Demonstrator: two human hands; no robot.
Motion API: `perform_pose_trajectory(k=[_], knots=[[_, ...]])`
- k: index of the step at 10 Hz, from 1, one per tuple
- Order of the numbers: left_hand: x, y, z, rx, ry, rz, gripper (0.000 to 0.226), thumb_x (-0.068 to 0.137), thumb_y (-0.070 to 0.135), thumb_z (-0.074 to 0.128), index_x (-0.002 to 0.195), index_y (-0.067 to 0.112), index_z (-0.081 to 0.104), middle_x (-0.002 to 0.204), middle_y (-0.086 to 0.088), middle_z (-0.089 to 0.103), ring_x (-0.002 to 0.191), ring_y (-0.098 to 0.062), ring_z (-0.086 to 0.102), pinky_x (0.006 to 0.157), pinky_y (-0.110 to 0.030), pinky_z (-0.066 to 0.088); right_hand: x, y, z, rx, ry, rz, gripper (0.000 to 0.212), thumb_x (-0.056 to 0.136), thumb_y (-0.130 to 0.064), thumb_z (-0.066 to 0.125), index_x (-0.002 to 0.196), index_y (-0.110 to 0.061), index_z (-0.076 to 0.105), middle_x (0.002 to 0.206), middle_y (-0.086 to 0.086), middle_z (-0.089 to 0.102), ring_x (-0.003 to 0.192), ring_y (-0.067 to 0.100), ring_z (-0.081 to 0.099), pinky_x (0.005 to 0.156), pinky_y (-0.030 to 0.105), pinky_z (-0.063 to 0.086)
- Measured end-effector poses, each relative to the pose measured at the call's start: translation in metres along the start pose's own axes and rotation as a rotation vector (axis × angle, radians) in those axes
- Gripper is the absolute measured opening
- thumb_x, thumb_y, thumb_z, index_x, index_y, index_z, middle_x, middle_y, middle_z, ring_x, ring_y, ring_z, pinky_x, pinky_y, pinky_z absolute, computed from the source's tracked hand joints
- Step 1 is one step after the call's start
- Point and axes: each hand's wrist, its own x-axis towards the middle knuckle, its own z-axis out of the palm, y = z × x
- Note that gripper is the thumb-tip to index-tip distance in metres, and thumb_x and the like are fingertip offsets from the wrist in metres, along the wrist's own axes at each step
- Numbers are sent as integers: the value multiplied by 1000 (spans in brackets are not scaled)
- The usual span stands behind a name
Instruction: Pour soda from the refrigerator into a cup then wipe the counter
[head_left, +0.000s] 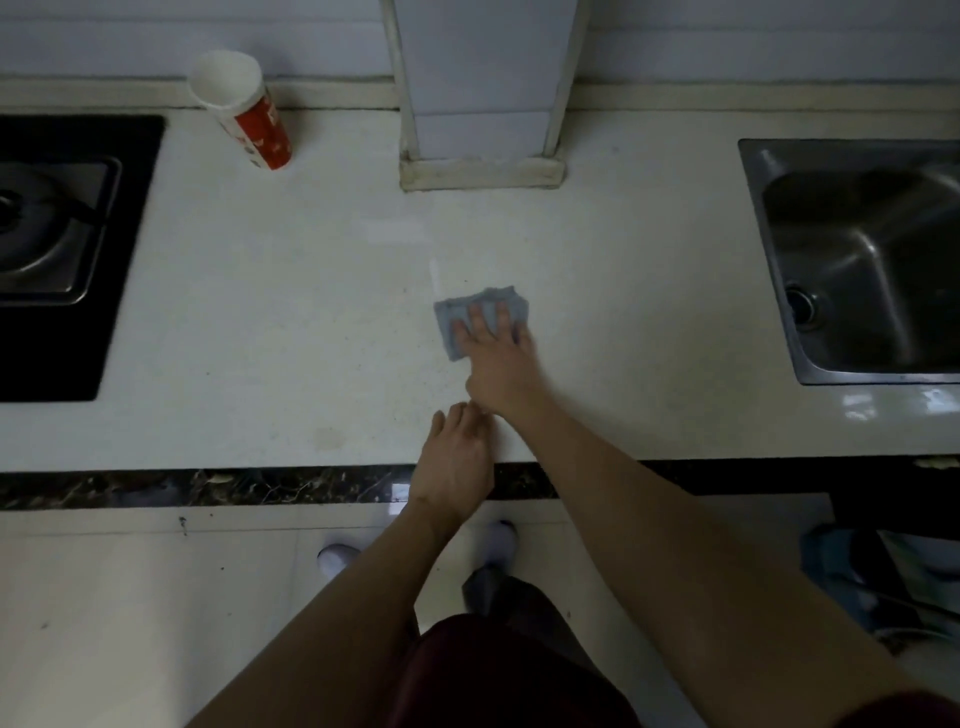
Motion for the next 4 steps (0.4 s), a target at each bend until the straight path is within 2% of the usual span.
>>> perform_pose_trajectory(k=[1,2,3,4], knots=[[-20,-22,9,-20,51,-94,41,79,17,64,118,6,60,121,-12,54,107,-28,50,98,-43,44,-25,-18,10,30,49,-18,80,92,-20,53,155,-21,3,163,5,-8,148,33,-14,120,50,-2],[-38,-44,16,-38,70,-115,48,75,16,70,120,3,60,126,-17,55,113,-32,52,101,-47,45,-51,-27,27,13,100,-5,82,90,-19,56,155,-19,6,163,6,-4,148,34,-10,120,50,1],[-45,-49,11,-66,18,-47,53,76,16,69,127,3,56,136,-19,50,121,-33,48,107,-45,40,-72,-35,42,-48,99,25,88,89,-25,59,155,-19,2,163,7,-6,148,34,-8,120,51,2],[-40,-54,-10,-63,-61,-1,40,85,22,60,122,7,56,131,-15,49,118,-30,45,100,-38,41,-66,-39,31,-46,41,50,84,90,-23,56,155,-20,4,163,6,-4,149,35,-6,120,49,7]])
